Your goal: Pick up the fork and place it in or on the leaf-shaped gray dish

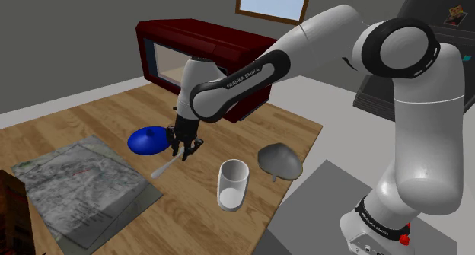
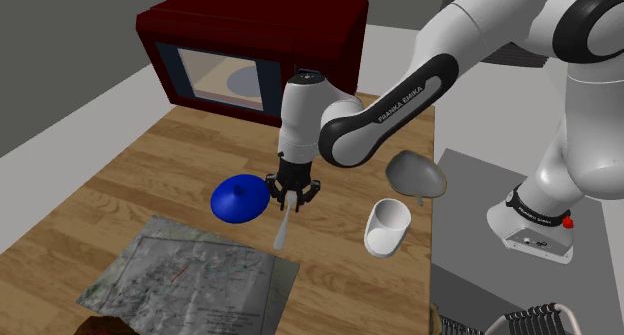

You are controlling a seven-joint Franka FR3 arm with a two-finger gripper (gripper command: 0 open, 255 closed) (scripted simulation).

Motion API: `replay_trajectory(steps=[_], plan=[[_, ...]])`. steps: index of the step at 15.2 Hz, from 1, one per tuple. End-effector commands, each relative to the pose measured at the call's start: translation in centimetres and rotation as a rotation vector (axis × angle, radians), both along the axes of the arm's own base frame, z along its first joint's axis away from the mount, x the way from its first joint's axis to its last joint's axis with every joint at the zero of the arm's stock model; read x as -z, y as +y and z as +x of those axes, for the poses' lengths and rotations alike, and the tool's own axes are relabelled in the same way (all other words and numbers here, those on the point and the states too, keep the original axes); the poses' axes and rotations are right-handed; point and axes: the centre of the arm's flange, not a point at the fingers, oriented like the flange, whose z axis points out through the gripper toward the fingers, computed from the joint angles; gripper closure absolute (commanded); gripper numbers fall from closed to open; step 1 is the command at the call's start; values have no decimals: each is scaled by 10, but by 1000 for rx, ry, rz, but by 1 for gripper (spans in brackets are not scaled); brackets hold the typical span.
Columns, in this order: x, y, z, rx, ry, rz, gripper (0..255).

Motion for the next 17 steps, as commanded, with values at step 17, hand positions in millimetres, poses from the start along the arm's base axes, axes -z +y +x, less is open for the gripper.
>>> replay_trajectory(steps=[17], plan=[[-52, 0, 0, 0, 1, -1, 255]])
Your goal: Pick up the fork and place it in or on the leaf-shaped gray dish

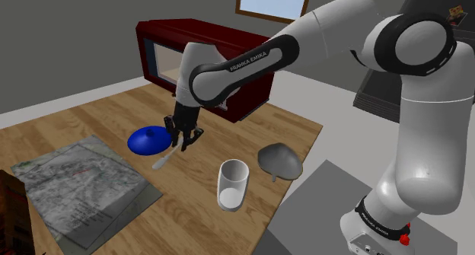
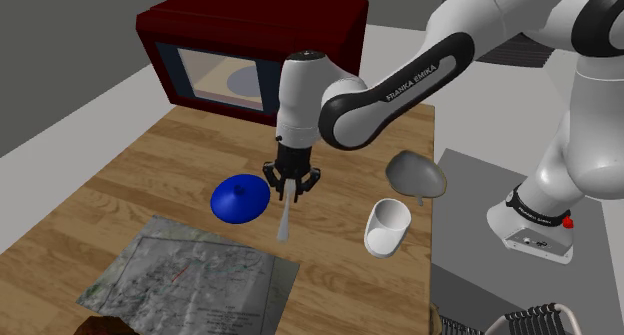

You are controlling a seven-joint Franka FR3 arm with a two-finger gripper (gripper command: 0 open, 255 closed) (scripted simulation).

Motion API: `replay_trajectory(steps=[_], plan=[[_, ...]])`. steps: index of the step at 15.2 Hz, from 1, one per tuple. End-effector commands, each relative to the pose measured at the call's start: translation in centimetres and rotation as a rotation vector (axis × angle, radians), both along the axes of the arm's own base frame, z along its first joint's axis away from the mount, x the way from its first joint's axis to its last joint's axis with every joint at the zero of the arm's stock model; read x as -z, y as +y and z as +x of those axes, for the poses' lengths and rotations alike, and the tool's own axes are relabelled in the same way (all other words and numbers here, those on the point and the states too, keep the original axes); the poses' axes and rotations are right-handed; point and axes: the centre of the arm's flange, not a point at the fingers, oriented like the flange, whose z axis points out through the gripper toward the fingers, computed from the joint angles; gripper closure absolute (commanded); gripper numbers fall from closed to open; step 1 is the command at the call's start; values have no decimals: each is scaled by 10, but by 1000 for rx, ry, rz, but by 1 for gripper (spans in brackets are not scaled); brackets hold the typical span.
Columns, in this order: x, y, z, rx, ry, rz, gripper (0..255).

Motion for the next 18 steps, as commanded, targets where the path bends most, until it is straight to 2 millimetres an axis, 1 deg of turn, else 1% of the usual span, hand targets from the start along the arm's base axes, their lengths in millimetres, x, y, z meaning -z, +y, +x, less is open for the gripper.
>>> replay_trajectory(steps=[1, 13, 14, 18], plan=[[-12, 1, -1, 0, 0, 0, 255], [-76, 1, -1, 0, 0, 0, 255], [-76, 1, -1, 0, 0, 0, 255], [-73, -38, -37, 0, 0, 0, 255]])
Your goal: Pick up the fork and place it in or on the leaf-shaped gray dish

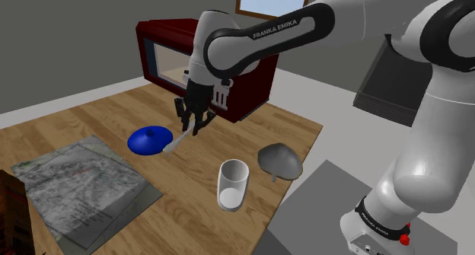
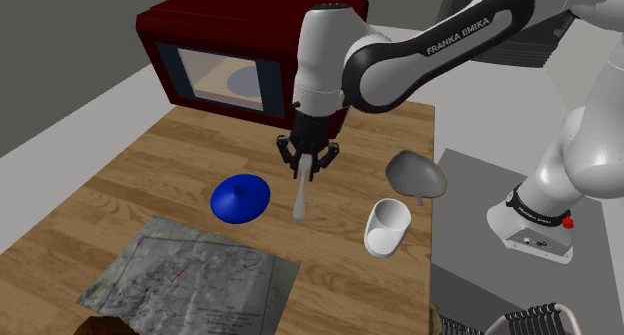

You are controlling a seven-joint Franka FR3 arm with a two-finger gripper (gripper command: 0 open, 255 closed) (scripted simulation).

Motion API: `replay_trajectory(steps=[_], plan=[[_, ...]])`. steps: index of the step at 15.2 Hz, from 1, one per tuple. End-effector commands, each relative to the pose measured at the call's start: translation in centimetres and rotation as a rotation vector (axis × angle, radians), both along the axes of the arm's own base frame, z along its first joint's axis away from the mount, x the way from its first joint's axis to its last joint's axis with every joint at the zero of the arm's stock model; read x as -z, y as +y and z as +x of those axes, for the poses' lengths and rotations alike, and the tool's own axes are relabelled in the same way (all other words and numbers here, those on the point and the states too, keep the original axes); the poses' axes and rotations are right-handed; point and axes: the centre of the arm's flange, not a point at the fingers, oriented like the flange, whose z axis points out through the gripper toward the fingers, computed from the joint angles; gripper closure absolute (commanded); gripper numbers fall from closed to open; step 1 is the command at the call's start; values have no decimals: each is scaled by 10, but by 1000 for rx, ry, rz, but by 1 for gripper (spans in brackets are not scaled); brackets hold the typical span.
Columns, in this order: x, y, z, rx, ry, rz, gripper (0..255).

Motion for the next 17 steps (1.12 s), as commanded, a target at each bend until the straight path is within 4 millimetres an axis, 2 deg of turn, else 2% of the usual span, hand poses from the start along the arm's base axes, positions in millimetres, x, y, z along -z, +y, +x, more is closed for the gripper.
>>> replay_trajectory(steps=[1, 17], plan=[[3, -19, -17, 0, 0, 0, 255], [15, -174, -161, 0, 0, 0, 255]])
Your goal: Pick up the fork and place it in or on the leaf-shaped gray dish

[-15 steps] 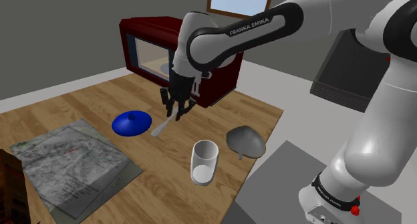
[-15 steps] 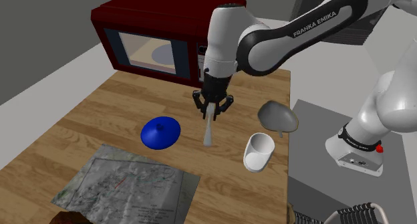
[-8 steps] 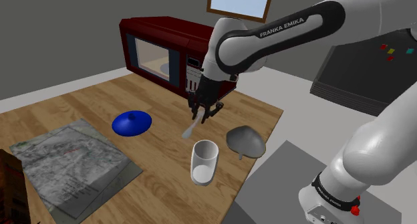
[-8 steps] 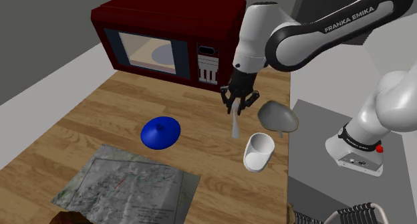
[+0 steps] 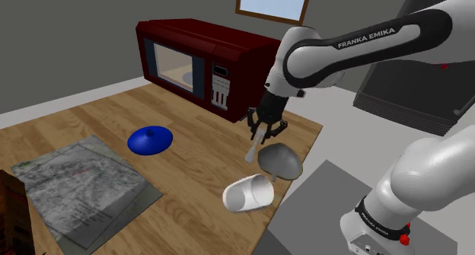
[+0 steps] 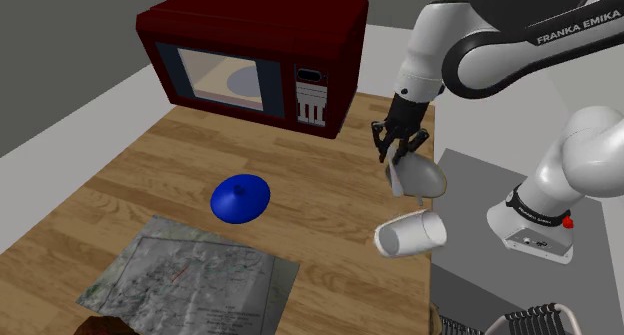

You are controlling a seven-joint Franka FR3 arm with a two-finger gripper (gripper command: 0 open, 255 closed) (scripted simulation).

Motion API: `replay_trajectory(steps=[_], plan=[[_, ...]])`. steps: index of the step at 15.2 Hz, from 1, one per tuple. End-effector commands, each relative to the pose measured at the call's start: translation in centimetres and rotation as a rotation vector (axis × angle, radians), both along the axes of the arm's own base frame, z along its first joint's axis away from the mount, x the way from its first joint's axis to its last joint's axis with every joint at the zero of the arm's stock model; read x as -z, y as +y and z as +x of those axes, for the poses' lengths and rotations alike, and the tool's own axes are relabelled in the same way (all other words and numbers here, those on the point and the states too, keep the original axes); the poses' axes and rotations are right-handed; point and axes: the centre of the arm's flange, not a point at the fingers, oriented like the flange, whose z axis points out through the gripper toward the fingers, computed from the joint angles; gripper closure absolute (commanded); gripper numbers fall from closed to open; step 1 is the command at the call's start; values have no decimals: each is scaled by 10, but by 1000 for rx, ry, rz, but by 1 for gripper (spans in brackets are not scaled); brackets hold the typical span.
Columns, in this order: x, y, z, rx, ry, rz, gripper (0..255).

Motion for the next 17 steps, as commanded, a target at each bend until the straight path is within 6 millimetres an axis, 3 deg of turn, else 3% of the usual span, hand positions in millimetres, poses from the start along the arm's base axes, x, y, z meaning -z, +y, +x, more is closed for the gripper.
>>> replay_trajectory(steps=[1, 7, 17], plan=[[4, -18, -17, -1, 0, 1, 255], [8, -76, -71, -1, 0, 1, 255], [58, -76, -71, -1, 0, 1, 255]])
